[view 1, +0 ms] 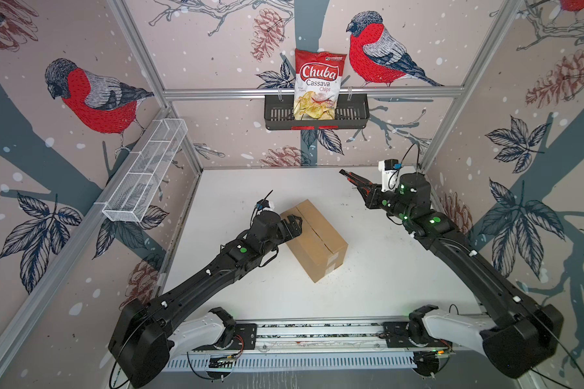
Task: Unpack the express box
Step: 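Lower the left gripper onto the box while the right gripper brings the knife over it, then hold the box with the left gripper while the right inserts the blade into the seam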
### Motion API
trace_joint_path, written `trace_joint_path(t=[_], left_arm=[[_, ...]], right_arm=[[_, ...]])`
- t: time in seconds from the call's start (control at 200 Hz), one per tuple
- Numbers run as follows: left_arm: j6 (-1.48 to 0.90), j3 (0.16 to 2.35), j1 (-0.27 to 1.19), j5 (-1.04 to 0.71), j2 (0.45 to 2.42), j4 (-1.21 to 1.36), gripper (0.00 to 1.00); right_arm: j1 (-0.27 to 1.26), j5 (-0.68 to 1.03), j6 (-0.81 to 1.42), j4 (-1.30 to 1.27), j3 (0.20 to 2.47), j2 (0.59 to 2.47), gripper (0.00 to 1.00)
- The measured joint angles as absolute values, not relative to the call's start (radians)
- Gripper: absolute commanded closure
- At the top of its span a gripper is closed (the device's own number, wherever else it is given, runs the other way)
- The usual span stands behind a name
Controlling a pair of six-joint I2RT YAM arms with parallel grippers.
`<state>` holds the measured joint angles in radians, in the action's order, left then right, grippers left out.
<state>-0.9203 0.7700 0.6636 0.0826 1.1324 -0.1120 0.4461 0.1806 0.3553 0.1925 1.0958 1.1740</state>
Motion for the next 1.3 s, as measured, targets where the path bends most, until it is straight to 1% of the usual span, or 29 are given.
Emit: trace_joint_path(t=[0.26,0.625,0.901,1.301], left_arm=[[-0.937,0.699,0.652,0.103,1.158,-0.039,0.04],[-0.970,0.614,0.618,0.116,1.163,0.093,0.04],[-0.972,0.608,0.605,0.109,1.176,0.189,0.04],[-0.988,0.595,0.597,0.078,1.270,0.282,0.05]], right_arm=[[0.519,0.129,0.289,0.250,1.114,1.174,1.00],[0.675,0.054,0.226,0.295,1.159,1.206,1.00],[0.756,0.009,0.202,0.322,1.187,1.254,1.00],[0.862,-0.064,0.158,0.366,1.235,1.328,1.00]])
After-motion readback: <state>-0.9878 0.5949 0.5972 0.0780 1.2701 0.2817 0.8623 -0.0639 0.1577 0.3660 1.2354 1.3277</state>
